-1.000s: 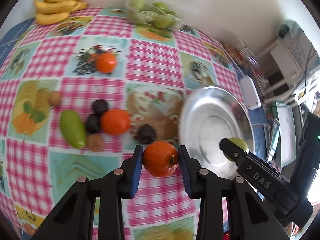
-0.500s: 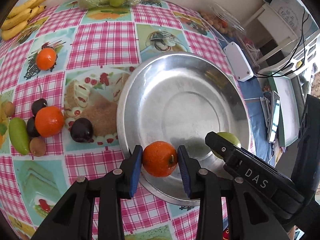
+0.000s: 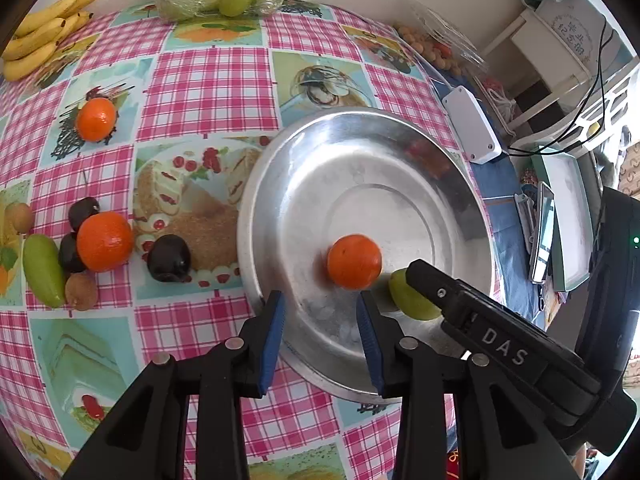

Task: Organize fruits
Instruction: 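Open the left gripper to drop the tangerine in the bowl while right lowers the pear, then open the right gripper to release the pear into the bowl while left withdraws, then move the left gripper to the dark green mango while right moves to the dark plum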

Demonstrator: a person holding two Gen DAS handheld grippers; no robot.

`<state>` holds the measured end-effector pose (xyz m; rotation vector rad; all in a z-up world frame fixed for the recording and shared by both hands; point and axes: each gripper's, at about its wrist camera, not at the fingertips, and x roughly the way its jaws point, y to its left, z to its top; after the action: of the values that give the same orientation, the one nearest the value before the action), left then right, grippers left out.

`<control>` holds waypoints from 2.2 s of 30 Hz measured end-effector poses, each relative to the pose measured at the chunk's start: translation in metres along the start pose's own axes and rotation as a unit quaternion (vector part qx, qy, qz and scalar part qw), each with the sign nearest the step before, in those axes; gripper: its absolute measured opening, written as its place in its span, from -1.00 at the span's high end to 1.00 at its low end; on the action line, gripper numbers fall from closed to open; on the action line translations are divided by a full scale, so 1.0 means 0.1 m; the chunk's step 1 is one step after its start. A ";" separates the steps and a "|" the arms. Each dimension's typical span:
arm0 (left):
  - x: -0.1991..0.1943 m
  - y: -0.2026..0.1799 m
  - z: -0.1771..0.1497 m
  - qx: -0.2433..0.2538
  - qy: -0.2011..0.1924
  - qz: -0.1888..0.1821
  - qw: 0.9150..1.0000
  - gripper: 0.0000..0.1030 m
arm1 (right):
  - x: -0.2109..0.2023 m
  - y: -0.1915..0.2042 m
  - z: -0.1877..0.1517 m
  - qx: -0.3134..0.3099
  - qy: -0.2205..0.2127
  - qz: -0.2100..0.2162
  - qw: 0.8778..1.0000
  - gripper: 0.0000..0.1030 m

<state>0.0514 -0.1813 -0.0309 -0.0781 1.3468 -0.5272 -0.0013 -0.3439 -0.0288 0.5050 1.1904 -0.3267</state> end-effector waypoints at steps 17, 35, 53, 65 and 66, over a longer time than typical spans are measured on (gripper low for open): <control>-0.43 0.75 -0.11 -0.059 -0.049 0.067 0.995 -0.13 | 0.03 0.14 -0.01 -0.044 0.001 -0.023 0.999 -0.41; -0.48 1.07 -0.18 -0.080 -0.089 0.141 0.983 -0.85 | 0.08 0.33 -0.07 -0.089 -0.014 -0.040 0.995 -1.00; -0.64 1.25 -0.16 -0.091 -0.121 0.178 0.972 -0.86 | 0.01 0.57 -0.17 -0.118 -0.047 0.011 0.992 -1.00; -0.86 1.70 -0.08 -0.114 -0.124 0.176 0.970 -0.86 | 0.01 0.86 -0.26 -0.133 -0.049 0.005 0.990 -1.00; -0.87 1.75 -0.08 -0.117 -0.122 0.176 0.970 -0.86 | 0.00 0.90 -0.28 -0.138 -0.048 0.005 0.989 -1.00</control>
<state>0.0889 0.0104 -0.0156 -0.0927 1.1425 -0.0540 0.0214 -0.2529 -0.0190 0.2513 1.1184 -0.1701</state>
